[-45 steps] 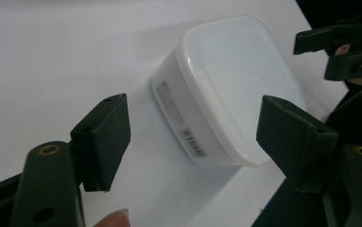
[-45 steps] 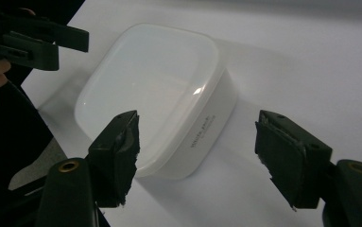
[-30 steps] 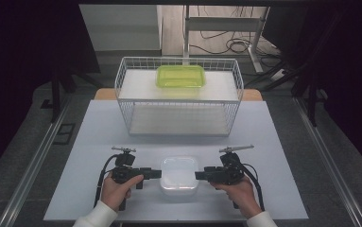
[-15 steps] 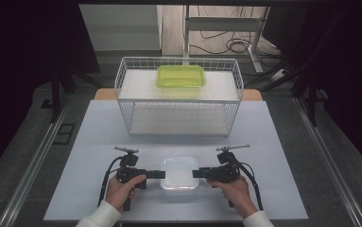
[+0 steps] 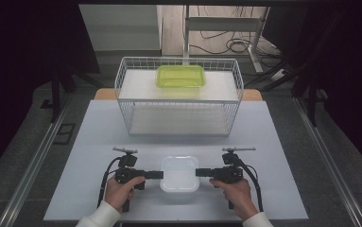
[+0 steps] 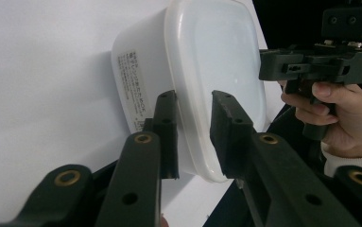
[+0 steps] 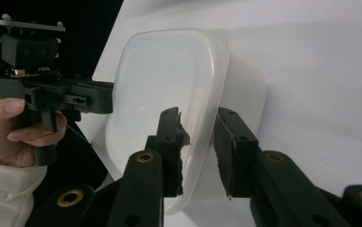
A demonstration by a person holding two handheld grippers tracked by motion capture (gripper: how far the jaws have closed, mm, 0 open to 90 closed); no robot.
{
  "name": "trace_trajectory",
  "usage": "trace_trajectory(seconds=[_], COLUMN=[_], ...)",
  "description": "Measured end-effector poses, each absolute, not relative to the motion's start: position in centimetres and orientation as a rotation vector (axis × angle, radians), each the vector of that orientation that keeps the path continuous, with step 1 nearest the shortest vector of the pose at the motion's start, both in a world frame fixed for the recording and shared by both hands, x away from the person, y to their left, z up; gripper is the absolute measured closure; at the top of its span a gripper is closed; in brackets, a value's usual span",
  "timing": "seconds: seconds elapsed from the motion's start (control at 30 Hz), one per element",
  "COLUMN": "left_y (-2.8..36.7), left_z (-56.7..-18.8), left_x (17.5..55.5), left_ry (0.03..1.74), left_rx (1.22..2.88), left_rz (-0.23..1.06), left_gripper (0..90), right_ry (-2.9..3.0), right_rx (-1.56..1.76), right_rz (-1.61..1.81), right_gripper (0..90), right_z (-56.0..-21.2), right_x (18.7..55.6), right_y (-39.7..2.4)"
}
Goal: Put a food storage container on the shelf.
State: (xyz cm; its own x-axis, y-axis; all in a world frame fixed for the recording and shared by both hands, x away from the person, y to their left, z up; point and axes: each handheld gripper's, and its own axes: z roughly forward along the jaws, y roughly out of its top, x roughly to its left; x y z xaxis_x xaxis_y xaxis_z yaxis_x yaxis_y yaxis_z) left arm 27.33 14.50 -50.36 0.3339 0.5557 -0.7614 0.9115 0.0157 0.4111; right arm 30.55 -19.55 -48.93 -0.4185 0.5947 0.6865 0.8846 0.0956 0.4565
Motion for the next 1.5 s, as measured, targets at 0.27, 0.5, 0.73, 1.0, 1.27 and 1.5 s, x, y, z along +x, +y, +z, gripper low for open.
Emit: trace_trajectory(seconds=[0.27, 0.5, 0.73, 1.0, 1.27, 1.5], left_y=[14.6, 14.6, 14.6, 15.0, 15.0, 15.1], left_z=[-49.7, -49.1, -48.1, -47.1, -45.9, -44.6], left_x=[27.0, 26.8, 26.5, 26.1, 25.8, 25.7], left_ry=[1.307, 1.288, 1.264, 1.238, 1.214, 1.189], left_rx=[1.686, 1.687, 1.688, 1.677, 1.671, 1.677], left_rz=[-0.422, -0.394, -0.354, -0.327, -0.292, -0.257], left_gripper=[80.0, 80.0, 79.9, 79.8, 79.9, 80.1], right_ry=[-2.078, -2.116, -2.141, -2.192, -2.223, -2.258], right_rx=[-1.438, -1.409, -1.36, -1.311, -1.284, -1.253], right_rz=[-1.285, -1.323, -1.376, -1.43, -1.472, -1.501], right_gripper=[76.8, 77.3, 77.8, 77.7, 77.5, 77.3], right_z=[-48.3, -47.7, -46.8, -45.4, -44.4, -43.5], right_x=[29.9, 29.8, 29.6, 29.2, 28.9, 29.0], right_y=[-19.7, -19.7, -19.8, -19.6, -19.5, -19.4])
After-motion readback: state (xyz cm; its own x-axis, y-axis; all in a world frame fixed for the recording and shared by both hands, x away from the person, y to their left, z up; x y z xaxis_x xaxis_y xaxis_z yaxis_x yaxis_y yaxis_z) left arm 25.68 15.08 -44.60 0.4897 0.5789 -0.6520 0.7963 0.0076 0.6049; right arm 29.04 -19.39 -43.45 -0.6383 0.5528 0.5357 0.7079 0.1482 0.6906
